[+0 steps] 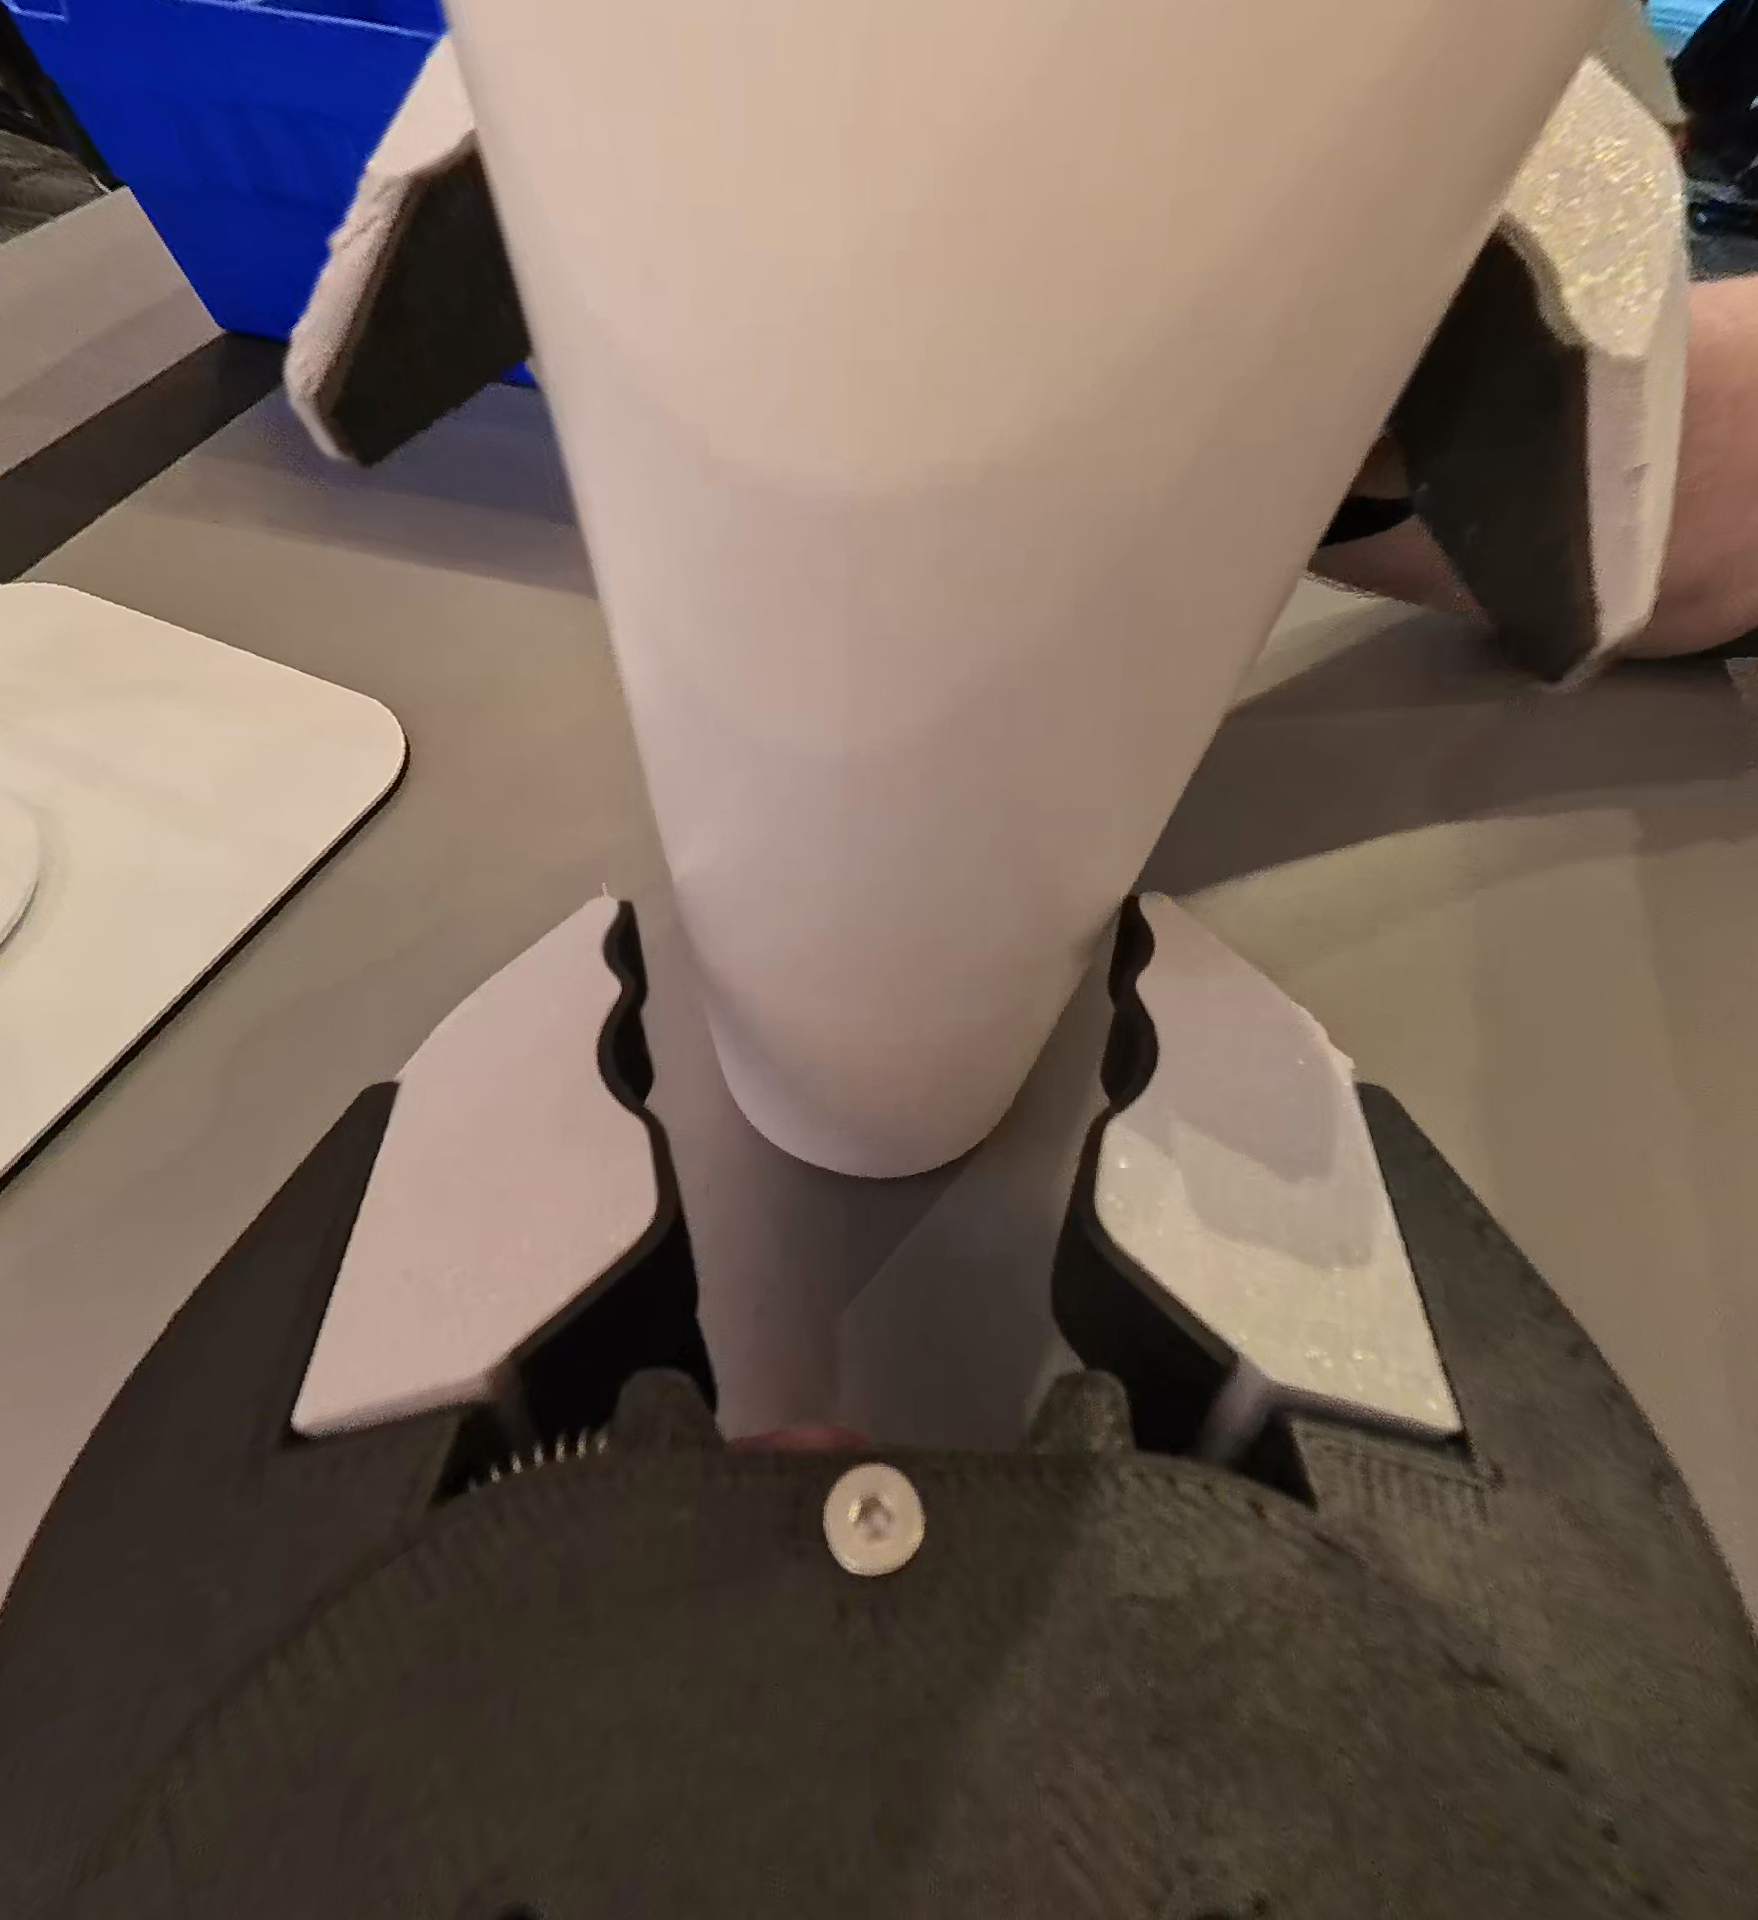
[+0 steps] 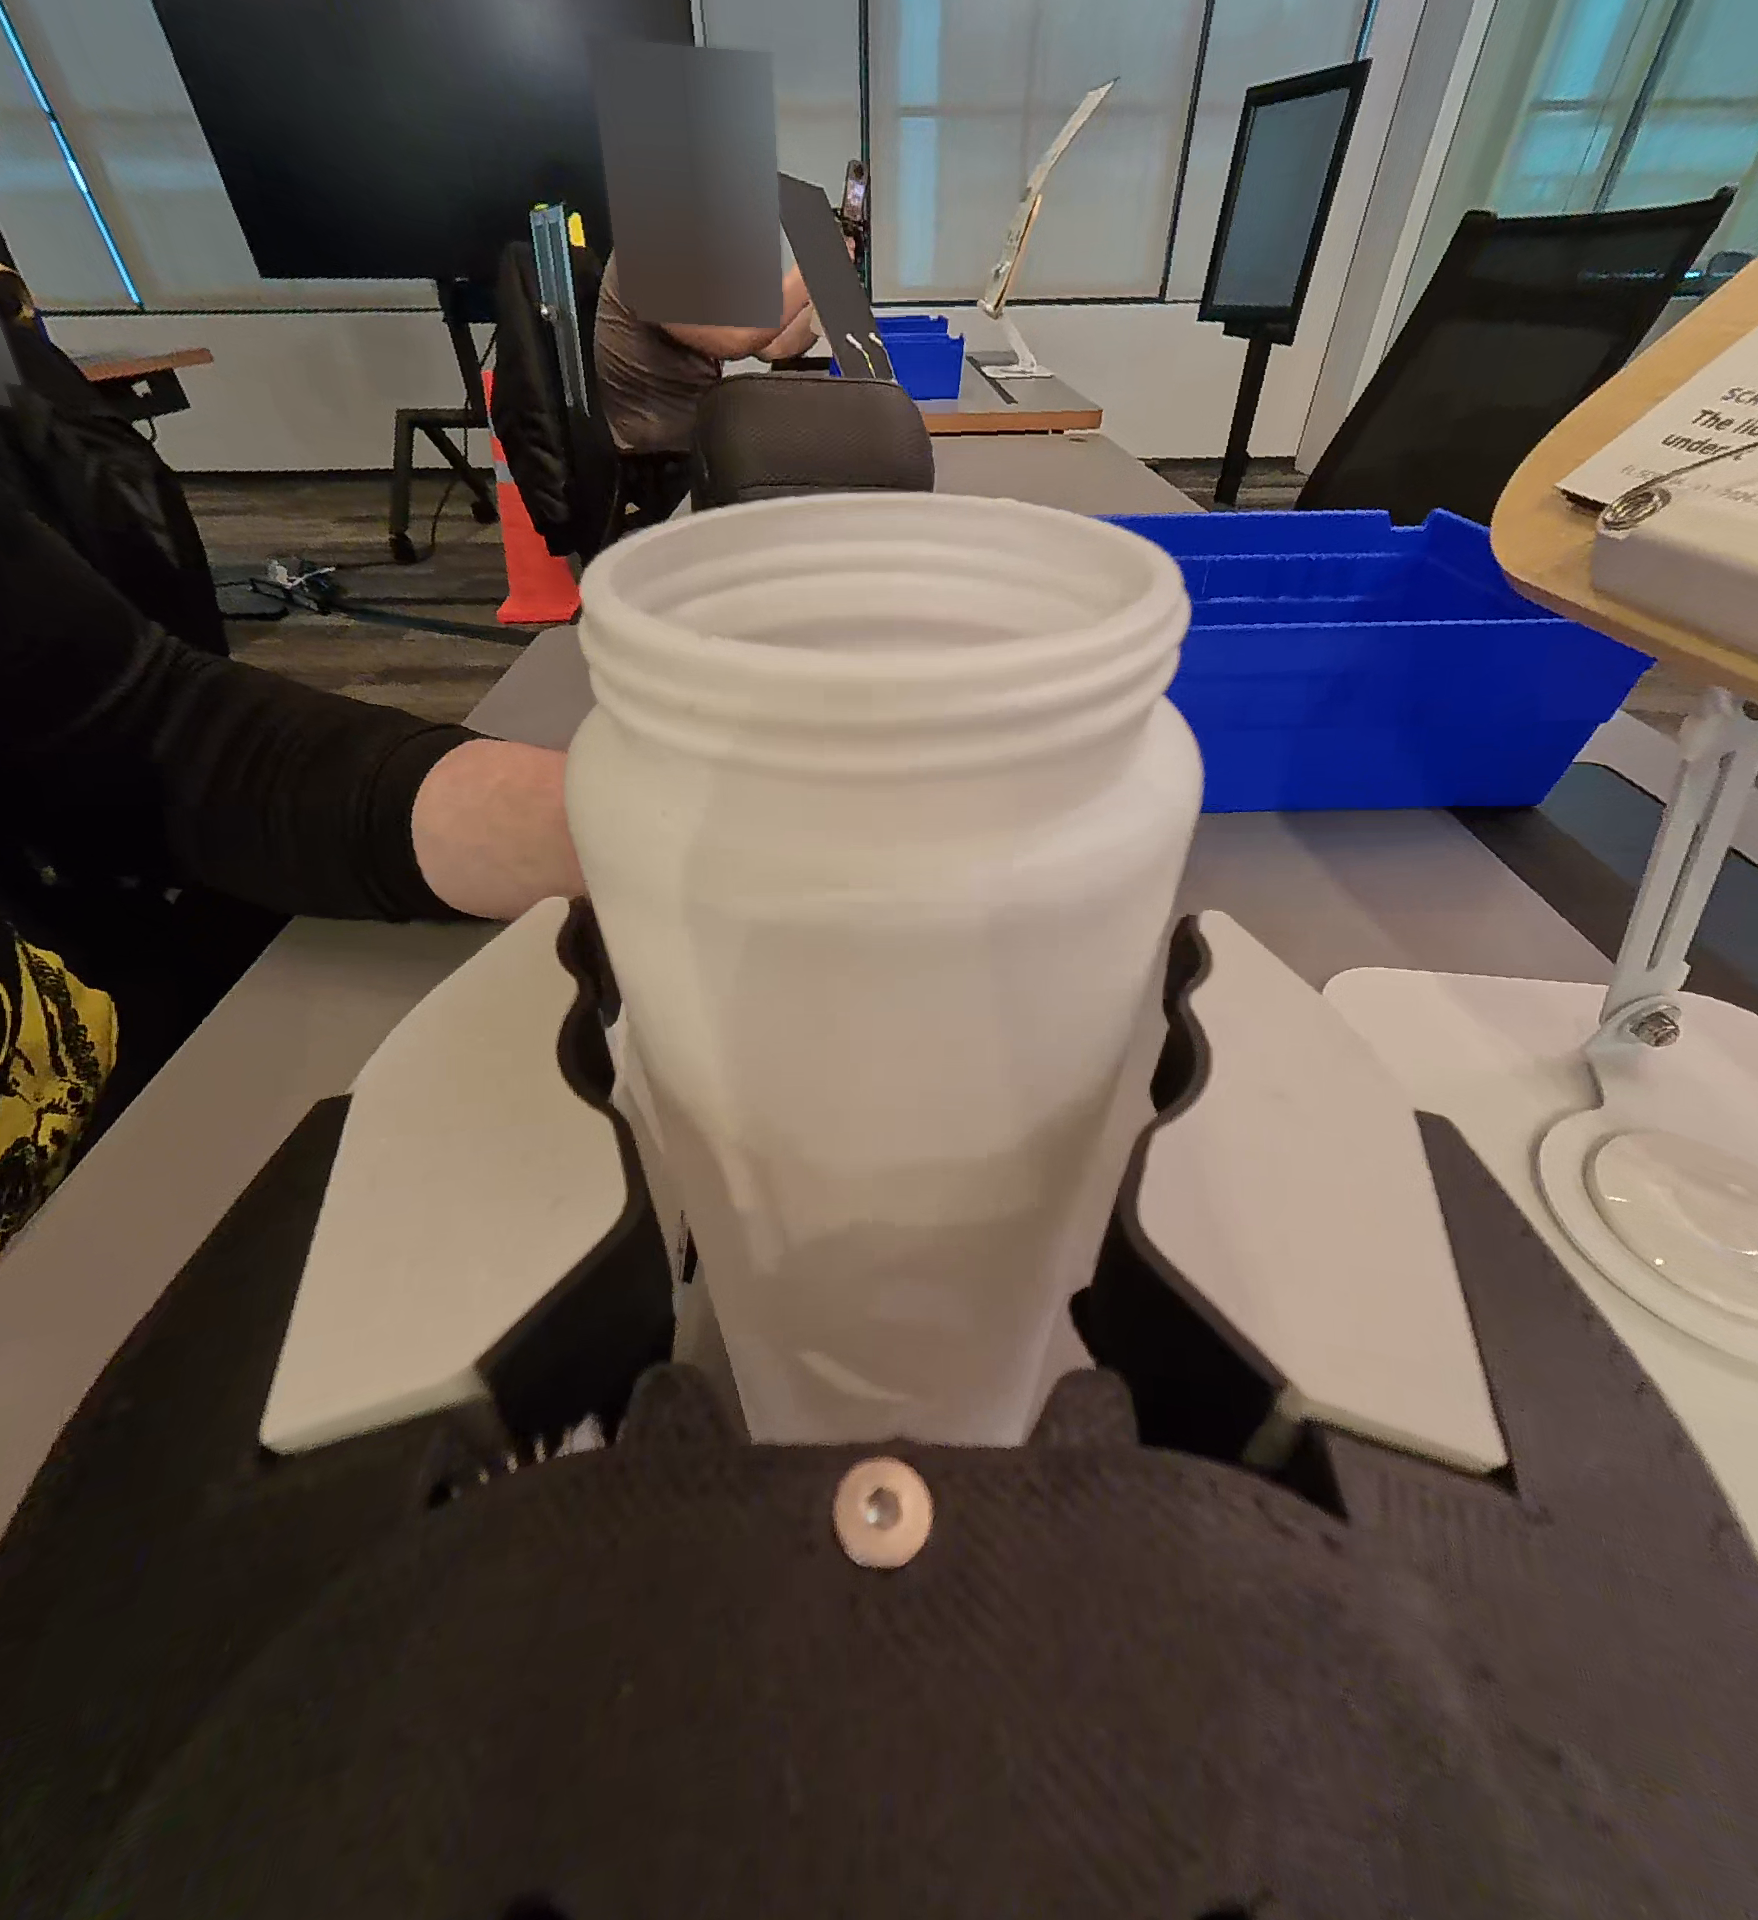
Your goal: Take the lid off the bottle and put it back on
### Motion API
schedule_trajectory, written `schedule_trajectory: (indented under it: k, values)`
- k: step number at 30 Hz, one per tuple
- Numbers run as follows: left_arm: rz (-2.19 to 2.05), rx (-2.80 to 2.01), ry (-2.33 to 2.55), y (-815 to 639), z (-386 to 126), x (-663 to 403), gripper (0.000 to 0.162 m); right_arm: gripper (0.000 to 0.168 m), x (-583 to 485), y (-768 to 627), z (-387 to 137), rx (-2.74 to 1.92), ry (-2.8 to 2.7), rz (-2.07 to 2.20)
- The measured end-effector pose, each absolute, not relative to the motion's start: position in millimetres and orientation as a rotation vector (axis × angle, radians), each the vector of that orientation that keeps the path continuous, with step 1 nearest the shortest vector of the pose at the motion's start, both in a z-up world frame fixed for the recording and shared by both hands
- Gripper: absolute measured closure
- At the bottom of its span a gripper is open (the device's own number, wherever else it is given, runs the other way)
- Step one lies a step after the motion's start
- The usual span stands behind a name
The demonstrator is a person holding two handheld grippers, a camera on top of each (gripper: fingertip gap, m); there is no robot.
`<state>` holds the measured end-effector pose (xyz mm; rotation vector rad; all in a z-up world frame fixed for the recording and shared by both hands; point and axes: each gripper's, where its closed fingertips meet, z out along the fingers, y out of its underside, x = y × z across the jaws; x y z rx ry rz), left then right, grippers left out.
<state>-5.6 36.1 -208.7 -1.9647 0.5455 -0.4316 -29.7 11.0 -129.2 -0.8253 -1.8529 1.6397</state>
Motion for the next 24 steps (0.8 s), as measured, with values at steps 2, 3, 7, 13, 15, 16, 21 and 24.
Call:
schedule_trajectory:
  k: [2, 3, 7, 13, 15, 16, 21, 24]
  values:
    - [-0.423, -1.958, 0.552, 33, -205, -8, 0.075, 0.062, -27, 12, -127, -0.823, -1.844, 1.644]
    - [-0.417, -1.955, 0.558, 31, -202, -10, 0.075, 0.06, -26, 13, -126, -0.825, -1.837, 1.646]
    - [-0.372, -1.934, 0.56, 12, -182, -28, 0.076, 0.057, -18, 20, -125, -0.831, -1.814, 1.651]
    - [-0.057, -2.014, 0.526, -40, -145, -110, 0.077, 0.057, -4, 38, -132, -0.872, -1.773, 1.675]
    - [0.119, -2.069, 0.474, -58, -124, -160, 0.078, 0.057, -1, 45, -136, -0.894, -1.756, 1.679]
    - [0.214, -2.116, 0.455, -67, -118, -188, 0.077, 0.057, 0, 49, -138, -0.909, -1.751, 1.679]
    - [0.522, -2.43, 0.486, -86, -121, -324, 0.07, 0.058, -3, 61, -151, -0.973, -1.74, 1.687]
    - [0.569, -2.635, 0.604, -86, -147, -383, 0.068, 0.058, -5, 63, -161, -1.006, -1.746, 1.705]
